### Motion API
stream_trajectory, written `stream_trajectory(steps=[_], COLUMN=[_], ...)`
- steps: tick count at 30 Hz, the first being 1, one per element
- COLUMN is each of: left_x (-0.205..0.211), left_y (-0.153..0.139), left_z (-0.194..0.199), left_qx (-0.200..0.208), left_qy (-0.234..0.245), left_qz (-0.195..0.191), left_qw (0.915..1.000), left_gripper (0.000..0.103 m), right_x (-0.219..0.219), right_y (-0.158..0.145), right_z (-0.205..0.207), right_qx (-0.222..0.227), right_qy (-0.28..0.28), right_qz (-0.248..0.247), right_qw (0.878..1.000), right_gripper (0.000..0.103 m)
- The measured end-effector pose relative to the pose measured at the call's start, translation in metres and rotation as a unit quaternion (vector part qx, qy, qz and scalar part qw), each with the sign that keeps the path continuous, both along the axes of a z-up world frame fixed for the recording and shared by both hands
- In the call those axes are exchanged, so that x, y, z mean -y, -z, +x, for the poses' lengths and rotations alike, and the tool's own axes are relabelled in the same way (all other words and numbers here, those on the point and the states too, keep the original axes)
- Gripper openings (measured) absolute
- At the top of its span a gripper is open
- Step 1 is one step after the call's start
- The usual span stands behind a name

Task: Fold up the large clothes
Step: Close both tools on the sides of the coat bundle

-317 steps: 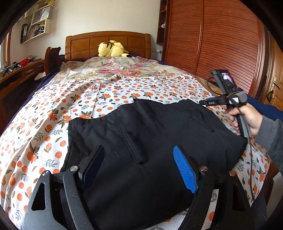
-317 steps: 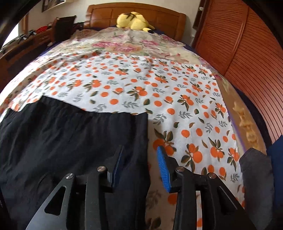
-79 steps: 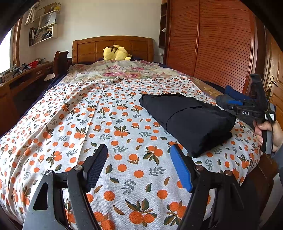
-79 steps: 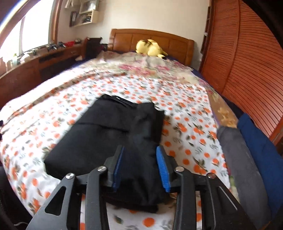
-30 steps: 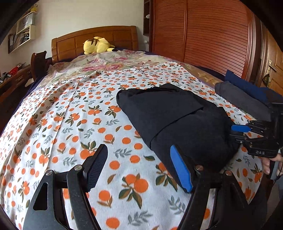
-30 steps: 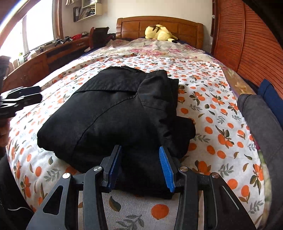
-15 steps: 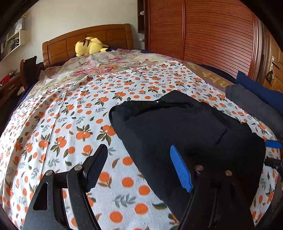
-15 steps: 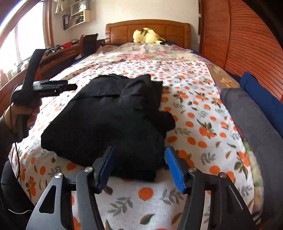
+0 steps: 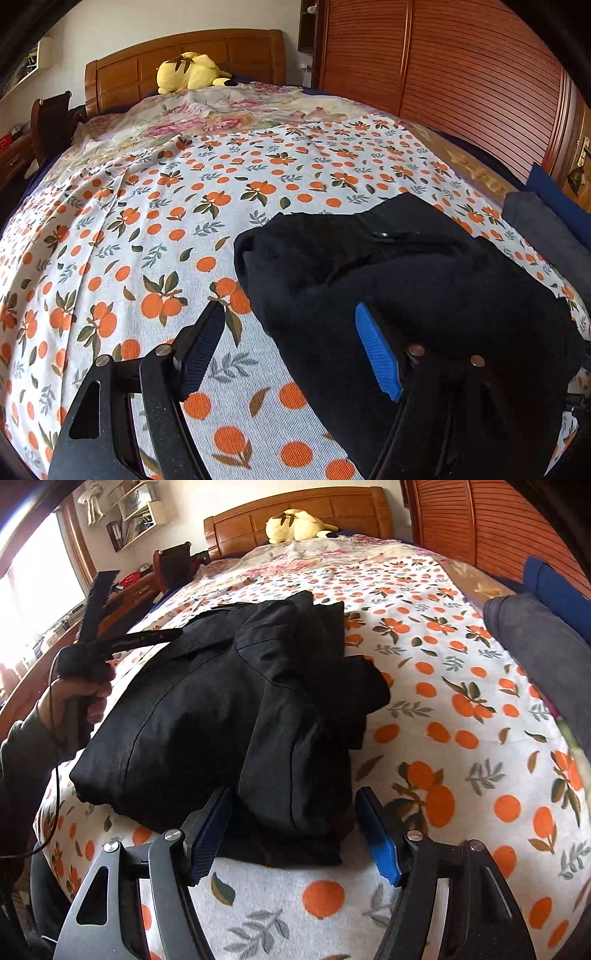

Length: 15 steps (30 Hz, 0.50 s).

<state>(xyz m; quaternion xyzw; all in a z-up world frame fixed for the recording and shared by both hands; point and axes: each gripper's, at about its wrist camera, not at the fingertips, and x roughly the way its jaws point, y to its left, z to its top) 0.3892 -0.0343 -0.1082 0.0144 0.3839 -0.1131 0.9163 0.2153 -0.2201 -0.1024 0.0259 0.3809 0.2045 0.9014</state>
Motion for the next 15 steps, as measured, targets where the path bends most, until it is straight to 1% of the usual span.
stream_trajectory(steps=[2, 6, 8, 12, 15], left_x=[0.000, -0.001, -0.001, 0.004, 0.007], left_y=[0.003, 0.012, 0.015, 0.018, 0.018], left_z=[0.007, 0.021, 0.023, 0.023, 0.023], left_qx=[-0.003, -0.024, -0.029, -0.028, -0.028], left_qy=[0.000, 0.002, 0.000, 0.004, 0.006], left_qz=[-0.005, -0.032, -0.039, -0.041, -0.035], left_qw=[1.0000, 0.9992, 0.9988, 0.9987, 0.9990], left_gripper=[0.074, 0.074, 0.074, 0.068, 0.066], right_x=[-0.002, -0.003, -0.002, -0.001, -0.002], right_y=[0.001, 0.008, 0.010, 0.012, 0.012], right_z=[0.003, 0.010, 0.011, 0.010, 0.007], right_qx=[0.002, 0.003, 0.002, 0.008, 0.011], right_qy=[-0.002, -0.005, -0.007, -0.007, -0.006], right_qz=[-0.001, 0.006, 0.013, 0.014, 0.015], right_qw=[1.000, 1.000, 1.000, 1.000, 1.000], right_gripper=[0.071, 0.070, 0.068, 0.068, 0.068])
